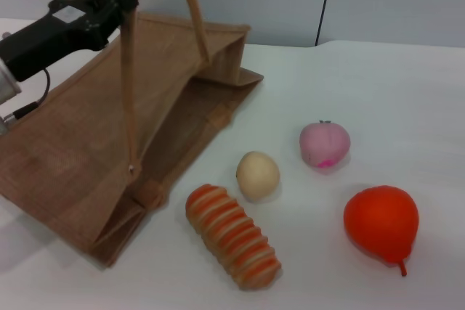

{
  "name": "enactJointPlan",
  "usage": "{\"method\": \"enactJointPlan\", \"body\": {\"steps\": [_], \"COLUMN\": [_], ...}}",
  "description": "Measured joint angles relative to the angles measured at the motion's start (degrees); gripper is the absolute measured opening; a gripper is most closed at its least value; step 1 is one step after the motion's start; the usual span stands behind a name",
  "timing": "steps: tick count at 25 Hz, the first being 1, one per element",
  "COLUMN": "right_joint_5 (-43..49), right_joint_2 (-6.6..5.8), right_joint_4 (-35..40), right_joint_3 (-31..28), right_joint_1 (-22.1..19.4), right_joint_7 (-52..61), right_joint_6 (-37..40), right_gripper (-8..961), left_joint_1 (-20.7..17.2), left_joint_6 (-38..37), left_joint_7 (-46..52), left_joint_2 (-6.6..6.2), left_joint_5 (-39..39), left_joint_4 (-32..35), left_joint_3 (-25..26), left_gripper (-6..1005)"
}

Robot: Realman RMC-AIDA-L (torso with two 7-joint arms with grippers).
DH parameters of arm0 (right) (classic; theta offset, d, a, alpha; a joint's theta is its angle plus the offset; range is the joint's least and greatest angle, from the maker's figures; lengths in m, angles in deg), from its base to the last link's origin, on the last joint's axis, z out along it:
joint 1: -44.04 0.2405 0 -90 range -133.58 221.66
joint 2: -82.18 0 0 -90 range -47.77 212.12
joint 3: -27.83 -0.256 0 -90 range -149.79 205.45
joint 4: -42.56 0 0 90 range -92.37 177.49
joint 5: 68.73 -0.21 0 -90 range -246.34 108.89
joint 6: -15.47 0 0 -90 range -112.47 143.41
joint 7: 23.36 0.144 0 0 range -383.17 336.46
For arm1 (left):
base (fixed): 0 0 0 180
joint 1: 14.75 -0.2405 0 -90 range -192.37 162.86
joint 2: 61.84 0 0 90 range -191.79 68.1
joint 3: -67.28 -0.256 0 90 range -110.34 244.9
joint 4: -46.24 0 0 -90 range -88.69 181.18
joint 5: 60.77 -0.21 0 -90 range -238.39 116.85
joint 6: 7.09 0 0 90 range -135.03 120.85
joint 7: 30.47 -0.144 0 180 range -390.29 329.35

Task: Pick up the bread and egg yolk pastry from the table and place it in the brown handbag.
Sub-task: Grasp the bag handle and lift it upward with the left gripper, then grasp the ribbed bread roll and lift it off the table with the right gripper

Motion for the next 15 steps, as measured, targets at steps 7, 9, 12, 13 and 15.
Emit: {"method": "enactJointPlan", "body": {"steps": [7, 9, 12, 13, 15], "right_joint_5": [2.7, 4.5, 6.7, 7.4, 8.5], "right_joint_2": [0.00, 0.00, 0.00, 0.00, 0.00], "right_joint_4": [-0.1, -0.1, -0.1, -0.1, -0.1], "right_joint_3": [0.7, 0.8, 0.8, 0.8, 0.8], "right_joint_1": [0.8, 1.5, 2.2, 2.4, 2.7], "right_joint_7": [0.0, 0.0, 0.0, 0.0, 0.0], "right_joint_6": [-0.1, -0.7, -2.0, -2.2, -2.3], "right_gripper": [881, 881, 882, 882, 882], "left_joint_1": [0.7, 0.8, 0.8, 0.8, 0.8], "left_joint_6": [11.5, 12.5, 13.0, 13.1, 13.4], "left_joint_7": [-7.8, -8.6, -8.8, -8.8, -8.9], "left_joint_2": [-0.06, -0.06, -0.06, -0.06, -0.06], "left_joint_5": [0.4, 0.4, 0.4, 0.4, 0.4], "left_joint_4": [-6.6, -7.3, -7.6, -7.6, -7.6], "left_joint_3": [9.1, 10.4, 11.0, 11.0, 11.0], "left_gripper": [105, 105, 106, 106, 105]}}
